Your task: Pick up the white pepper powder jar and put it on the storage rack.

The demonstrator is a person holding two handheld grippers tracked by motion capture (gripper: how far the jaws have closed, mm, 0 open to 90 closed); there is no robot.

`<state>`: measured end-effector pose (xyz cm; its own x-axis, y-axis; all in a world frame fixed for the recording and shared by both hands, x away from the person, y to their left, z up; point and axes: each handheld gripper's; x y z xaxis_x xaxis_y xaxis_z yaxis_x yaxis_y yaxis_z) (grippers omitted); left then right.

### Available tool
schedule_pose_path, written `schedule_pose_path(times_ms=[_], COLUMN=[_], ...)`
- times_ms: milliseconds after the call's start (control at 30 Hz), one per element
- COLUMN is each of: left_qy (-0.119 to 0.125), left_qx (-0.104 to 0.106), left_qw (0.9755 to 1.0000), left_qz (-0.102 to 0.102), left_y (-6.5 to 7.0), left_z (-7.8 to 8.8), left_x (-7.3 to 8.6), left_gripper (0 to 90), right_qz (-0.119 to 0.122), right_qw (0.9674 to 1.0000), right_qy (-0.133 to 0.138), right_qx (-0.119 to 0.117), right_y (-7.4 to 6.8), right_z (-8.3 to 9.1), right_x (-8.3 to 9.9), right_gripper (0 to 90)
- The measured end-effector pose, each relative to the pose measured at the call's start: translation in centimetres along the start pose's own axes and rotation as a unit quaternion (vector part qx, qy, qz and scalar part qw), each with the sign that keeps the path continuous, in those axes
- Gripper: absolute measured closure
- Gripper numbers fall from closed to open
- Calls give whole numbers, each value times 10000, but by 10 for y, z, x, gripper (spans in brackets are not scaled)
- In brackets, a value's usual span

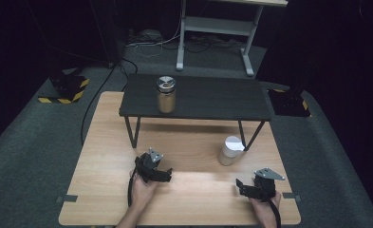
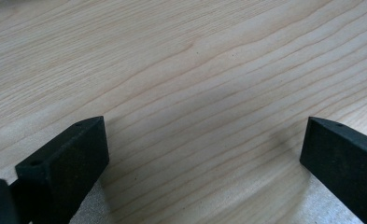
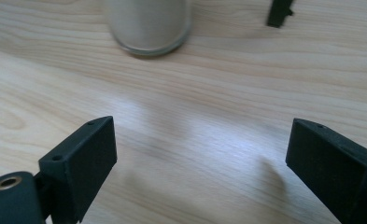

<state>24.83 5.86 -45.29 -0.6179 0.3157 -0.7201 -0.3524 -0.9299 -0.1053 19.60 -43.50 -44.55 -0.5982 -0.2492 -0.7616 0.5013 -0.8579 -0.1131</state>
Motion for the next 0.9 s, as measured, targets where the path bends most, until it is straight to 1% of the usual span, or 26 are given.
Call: schedule_pose_path(times_ms=[33, 200, 367, 533, 733, 900], left_qy=[0, -1, 0, -6, -6, 5], left_qx=[-1, -3, -3, -13, -12, -12], left_qw=[10000, 10000, 10000, 10000, 10000, 10000], left_qz=[1, 1, 3, -5, -4, 16], left_y=[0, 0, 0, 0, 0, 0], left_z=[0, 0, 0, 0, 0, 0], left_x=[0, 0, 0, 0, 0, 0], left_gripper=[12, 12, 12, 17, 17, 17], right_qz=[57, 137, 254, 211, 174, 123], right_qw=[10000, 9998, 9994, 9994, 9994, 9993], right_qy=[-20, 7, 20, 54, 180, 274], right_qx=[-24, -132, -235, -274, -230, -204], right_y=[-2, -7, -12, -12, -12, -9], right_z=[-1, -5, -13, -24, -31, -36], right_x=[-2, -8, -19, -29, -38, -46], right_gripper=[83, 86, 93, 97, 103, 107])
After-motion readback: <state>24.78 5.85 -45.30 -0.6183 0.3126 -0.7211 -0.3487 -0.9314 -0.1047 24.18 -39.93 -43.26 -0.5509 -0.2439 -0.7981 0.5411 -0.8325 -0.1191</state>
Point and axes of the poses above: each handheld gripper's, and its own axes: z roughly backward along the jaws, x roughly out of its underside, y roughly to its right, and after that the axes turned 9 degrees about -x, right-handed
